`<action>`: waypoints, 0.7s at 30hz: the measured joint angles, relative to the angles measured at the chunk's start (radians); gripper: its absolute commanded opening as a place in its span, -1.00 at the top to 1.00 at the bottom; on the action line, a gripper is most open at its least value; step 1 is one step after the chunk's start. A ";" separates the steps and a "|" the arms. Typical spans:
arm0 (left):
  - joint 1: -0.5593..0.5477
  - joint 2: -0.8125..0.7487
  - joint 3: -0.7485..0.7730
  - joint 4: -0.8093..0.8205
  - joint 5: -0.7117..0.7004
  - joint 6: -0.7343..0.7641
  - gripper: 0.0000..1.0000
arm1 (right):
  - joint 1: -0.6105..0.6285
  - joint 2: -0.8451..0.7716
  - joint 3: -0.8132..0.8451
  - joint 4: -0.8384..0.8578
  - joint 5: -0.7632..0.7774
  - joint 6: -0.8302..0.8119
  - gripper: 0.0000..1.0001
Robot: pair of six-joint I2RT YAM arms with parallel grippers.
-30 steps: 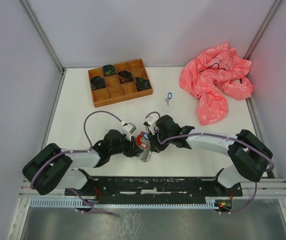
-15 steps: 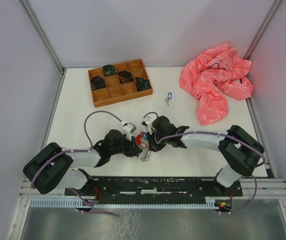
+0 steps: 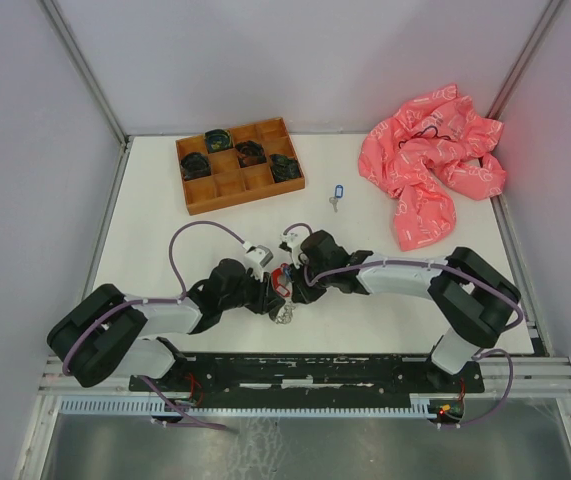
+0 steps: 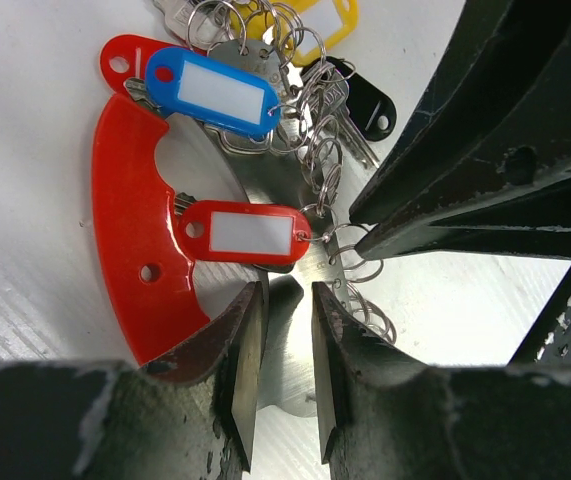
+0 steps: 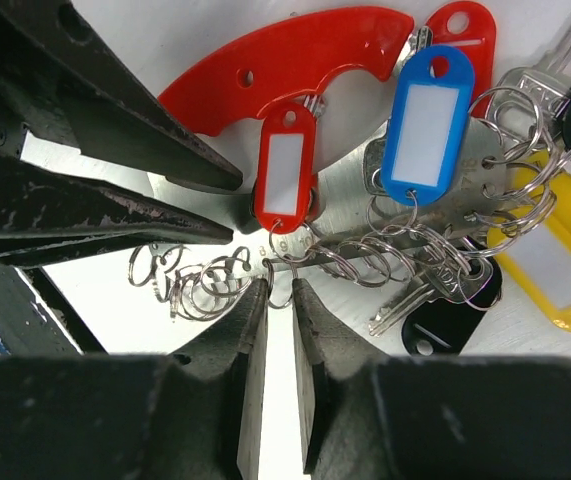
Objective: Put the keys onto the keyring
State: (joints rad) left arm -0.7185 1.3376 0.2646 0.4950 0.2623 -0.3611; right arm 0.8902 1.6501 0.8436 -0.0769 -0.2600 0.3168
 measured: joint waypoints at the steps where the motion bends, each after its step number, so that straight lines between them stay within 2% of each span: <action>1: -0.002 0.000 0.000 0.000 0.000 0.000 0.34 | 0.000 0.005 0.003 -0.003 0.003 0.003 0.49; 9: -0.003 0.001 0.000 0.001 0.000 0.000 0.34 | 0.000 0.010 0.015 -0.028 0.018 0.031 0.43; 21: -0.003 0.002 0.000 0.001 -0.002 0.000 0.34 | -0.022 -0.035 0.017 -0.060 0.035 0.083 0.57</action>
State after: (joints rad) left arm -0.7216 1.3392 0.2646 0.4961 0.2607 -0.3614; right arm 0.8680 1.6150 0.8608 -0.1364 -0.2249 0.4000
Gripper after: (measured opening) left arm 0.329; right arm 0.221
